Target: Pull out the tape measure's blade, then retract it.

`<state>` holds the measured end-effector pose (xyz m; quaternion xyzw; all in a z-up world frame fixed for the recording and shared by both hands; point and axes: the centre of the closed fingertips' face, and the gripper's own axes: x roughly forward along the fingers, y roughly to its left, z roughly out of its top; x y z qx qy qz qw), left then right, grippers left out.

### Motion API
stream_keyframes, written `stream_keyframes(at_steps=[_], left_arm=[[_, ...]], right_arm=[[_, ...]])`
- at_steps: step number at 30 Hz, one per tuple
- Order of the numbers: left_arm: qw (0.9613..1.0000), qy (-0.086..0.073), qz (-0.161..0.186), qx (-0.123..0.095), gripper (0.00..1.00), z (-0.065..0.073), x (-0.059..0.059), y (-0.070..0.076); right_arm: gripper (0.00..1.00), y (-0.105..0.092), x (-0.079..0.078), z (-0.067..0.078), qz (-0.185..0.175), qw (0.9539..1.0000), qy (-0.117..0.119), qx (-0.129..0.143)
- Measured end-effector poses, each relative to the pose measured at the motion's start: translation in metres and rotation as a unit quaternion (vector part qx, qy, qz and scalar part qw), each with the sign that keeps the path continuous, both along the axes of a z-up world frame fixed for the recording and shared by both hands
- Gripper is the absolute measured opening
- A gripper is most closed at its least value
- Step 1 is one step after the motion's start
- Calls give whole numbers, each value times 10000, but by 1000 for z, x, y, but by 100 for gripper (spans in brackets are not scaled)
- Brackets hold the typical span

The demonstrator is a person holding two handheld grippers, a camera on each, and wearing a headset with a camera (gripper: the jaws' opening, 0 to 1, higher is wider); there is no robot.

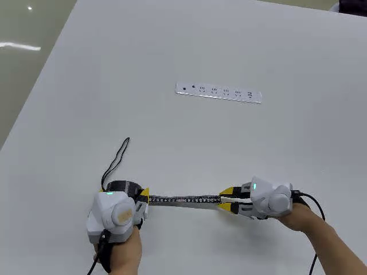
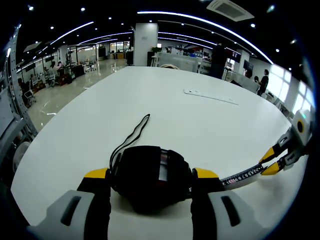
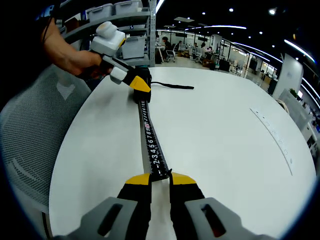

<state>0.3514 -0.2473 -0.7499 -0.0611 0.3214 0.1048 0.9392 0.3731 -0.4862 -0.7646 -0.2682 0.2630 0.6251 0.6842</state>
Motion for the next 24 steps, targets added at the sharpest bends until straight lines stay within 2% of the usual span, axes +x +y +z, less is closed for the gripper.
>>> stream_keyframes(at_steps=[6, 24], left_arm=[[10000, 14, -23, -11, 62, 0, 0, 0], [10000, 34, -43, -1, 62, 0, 0, 0]], right_arm=[[11, 3, 0, 4, -42, 9999, 14, 123], [11, 11, -3, 2, 28, 9999, 41, 133]])
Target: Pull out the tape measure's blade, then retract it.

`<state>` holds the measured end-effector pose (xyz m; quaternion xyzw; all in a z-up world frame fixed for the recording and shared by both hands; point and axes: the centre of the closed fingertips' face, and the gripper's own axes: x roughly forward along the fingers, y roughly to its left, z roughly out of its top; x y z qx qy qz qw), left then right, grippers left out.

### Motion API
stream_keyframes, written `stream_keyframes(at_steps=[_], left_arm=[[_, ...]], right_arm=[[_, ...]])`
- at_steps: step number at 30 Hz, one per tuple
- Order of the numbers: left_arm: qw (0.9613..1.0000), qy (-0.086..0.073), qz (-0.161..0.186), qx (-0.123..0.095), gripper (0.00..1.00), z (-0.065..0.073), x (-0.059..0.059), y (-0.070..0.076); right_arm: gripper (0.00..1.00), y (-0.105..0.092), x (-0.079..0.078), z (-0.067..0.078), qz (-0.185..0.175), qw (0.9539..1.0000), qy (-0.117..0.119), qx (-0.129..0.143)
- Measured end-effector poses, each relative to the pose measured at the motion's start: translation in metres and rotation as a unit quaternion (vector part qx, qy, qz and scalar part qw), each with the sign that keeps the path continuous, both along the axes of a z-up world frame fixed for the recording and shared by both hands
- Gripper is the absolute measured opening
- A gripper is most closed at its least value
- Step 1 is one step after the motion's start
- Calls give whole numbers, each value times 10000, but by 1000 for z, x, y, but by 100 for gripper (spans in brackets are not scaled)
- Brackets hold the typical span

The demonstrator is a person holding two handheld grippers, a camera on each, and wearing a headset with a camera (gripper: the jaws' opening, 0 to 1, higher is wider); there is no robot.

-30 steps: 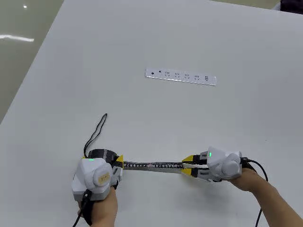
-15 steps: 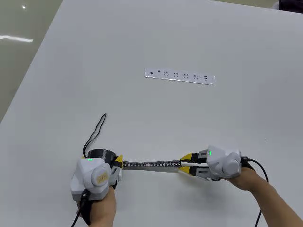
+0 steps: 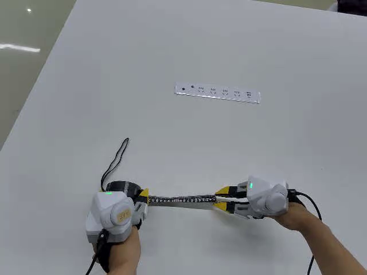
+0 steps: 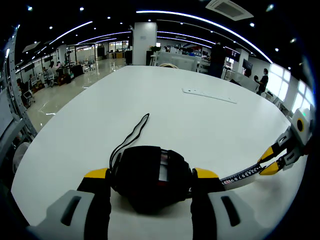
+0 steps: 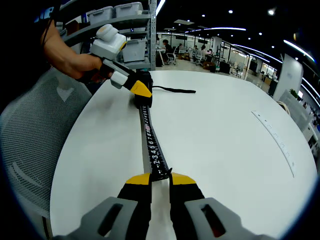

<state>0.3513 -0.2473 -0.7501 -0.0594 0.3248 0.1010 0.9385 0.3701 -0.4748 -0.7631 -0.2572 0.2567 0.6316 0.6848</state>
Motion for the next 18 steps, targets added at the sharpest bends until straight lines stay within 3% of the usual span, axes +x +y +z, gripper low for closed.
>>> stream_keyframes(at_steps=[18], left_arm=[[10000, 32, 2, 47, 62, 0, 0, 0]], right_arm=[[11, 10, -3, -2, 27, 10000, 23, 32]])
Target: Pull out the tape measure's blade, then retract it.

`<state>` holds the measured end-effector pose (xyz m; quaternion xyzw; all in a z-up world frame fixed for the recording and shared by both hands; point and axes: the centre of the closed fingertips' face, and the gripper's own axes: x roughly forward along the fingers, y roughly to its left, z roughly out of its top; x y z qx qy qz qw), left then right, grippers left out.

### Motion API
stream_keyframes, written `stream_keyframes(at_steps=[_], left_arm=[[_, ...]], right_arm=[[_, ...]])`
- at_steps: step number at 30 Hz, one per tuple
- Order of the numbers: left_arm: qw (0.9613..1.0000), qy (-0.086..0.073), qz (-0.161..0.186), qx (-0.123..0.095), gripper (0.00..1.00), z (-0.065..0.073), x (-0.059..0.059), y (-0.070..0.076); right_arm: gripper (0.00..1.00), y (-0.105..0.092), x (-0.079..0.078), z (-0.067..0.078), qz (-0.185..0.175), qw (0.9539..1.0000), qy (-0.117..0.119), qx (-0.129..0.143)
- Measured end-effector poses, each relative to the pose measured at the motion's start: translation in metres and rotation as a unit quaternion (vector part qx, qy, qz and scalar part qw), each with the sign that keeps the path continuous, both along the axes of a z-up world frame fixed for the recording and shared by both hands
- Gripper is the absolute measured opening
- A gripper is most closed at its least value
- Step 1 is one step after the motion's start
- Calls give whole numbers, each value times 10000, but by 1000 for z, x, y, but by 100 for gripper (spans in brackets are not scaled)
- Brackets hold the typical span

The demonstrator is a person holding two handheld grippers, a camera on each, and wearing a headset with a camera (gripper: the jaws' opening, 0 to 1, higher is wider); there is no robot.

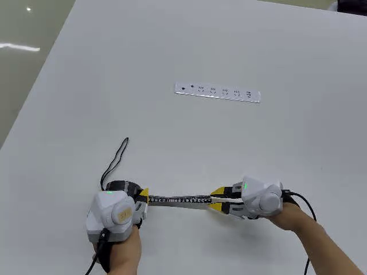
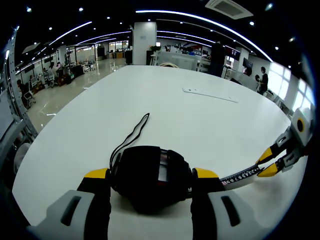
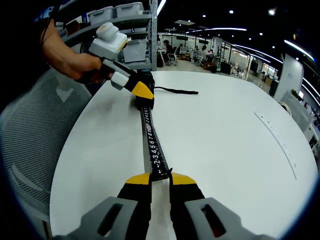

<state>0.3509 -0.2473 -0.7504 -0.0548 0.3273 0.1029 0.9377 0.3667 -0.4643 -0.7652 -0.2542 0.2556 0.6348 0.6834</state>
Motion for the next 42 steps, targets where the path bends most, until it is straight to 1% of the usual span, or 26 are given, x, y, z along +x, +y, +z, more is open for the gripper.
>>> stream_keyframes(at_steps=[4, 17, 31, 42], left_arm=[[10000, 26, -1, 10, 62, 0, 0, 0], [10000, 13, -10, 10, 62, 0, 0, 0], [10000, 5, -21, 3, 62, 0, 0, 0], [10000, -5, -25, -5, 62, -1, 1, 0]], right_arm=[[11, 1, 0, 0, 2, 10000, -9, 1], [11, 6, 1, 0, 2, 10000, -22, 33], [11, 18, -1, -1, 32, 9999, 19, 129], [11, 21, 0, -2, 27, 9999, 18, 122]])
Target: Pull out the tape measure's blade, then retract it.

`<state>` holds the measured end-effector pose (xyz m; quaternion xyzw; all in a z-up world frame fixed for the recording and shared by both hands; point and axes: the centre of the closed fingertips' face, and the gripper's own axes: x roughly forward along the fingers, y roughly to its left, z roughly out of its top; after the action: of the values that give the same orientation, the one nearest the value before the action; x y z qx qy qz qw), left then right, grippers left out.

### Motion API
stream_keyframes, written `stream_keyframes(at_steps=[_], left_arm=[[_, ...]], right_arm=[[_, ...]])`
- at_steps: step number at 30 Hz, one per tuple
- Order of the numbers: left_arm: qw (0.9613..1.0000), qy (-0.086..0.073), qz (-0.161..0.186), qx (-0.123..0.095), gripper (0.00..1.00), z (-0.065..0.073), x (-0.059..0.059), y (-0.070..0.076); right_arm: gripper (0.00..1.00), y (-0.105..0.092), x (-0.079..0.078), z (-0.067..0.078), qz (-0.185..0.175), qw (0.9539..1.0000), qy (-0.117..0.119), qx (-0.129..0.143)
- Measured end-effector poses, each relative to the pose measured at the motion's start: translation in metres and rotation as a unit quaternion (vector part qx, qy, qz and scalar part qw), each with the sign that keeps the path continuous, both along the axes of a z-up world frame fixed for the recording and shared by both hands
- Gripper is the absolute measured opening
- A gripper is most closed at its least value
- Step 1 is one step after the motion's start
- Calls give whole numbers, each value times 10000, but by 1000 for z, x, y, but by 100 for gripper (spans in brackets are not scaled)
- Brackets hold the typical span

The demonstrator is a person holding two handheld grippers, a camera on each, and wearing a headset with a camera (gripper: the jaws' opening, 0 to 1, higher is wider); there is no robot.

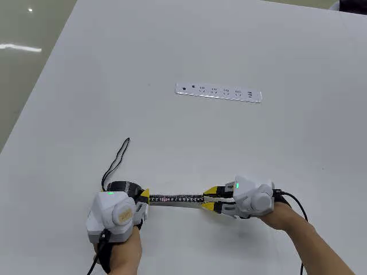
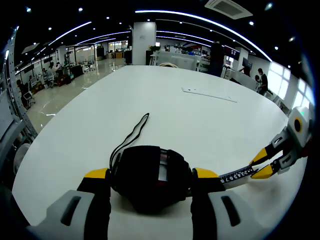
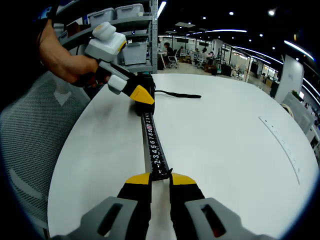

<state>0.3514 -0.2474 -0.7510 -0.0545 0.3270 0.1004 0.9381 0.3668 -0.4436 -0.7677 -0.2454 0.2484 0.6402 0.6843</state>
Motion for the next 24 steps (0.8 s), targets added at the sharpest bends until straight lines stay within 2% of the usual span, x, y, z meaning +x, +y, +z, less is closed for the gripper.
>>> stream_keyframes(at_steps=[24], left_arm=[[10000, 18, -19, -18, 62, 1, 0, 0]], right_arm=[[11, 7, -2, -2, -14, 9999, 98, 75]])
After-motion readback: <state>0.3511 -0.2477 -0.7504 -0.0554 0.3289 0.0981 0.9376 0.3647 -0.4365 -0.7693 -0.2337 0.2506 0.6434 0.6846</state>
